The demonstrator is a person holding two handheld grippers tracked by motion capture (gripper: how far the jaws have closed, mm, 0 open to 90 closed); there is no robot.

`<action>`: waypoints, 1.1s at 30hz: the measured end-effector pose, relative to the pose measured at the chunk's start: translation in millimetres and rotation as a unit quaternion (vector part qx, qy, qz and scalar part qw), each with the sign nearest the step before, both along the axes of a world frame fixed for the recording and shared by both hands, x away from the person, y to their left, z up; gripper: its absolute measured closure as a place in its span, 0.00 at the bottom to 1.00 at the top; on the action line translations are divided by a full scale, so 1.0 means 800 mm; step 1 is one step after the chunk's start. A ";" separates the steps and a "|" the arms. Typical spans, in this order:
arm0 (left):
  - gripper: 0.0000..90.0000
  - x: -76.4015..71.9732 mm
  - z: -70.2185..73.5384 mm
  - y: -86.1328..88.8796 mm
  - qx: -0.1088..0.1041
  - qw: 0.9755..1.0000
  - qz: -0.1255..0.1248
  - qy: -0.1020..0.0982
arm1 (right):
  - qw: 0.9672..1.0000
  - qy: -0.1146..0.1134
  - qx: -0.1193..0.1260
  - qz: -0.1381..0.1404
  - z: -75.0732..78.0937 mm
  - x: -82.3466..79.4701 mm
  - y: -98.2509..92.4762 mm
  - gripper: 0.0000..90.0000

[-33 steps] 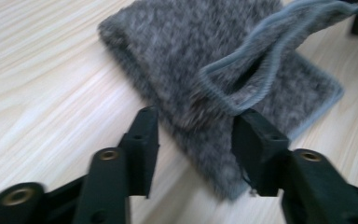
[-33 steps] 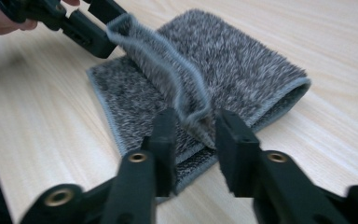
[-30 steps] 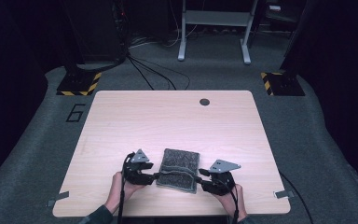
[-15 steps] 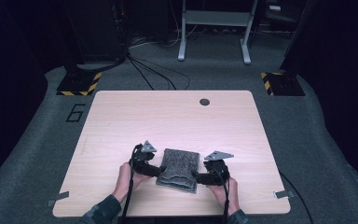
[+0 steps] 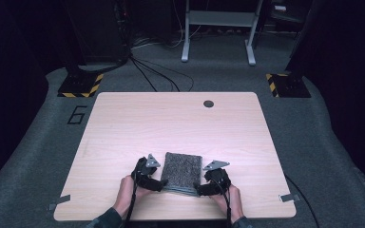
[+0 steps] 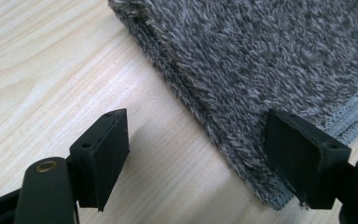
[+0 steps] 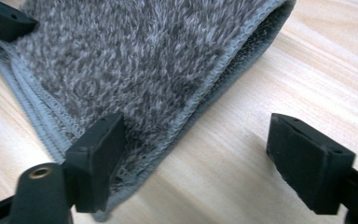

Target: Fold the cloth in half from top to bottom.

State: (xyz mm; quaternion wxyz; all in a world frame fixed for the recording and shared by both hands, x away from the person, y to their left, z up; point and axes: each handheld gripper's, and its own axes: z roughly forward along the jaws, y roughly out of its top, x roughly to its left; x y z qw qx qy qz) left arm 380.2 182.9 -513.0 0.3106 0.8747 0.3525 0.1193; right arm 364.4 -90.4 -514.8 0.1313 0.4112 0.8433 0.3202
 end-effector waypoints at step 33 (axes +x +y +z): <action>0.18 0.038 -0.004 -0.019 -0.019 0.999 0.032 -0.006 | 1.000 -0.007 -0.001 -0.014 -0.005 0.066 -0.023 0.10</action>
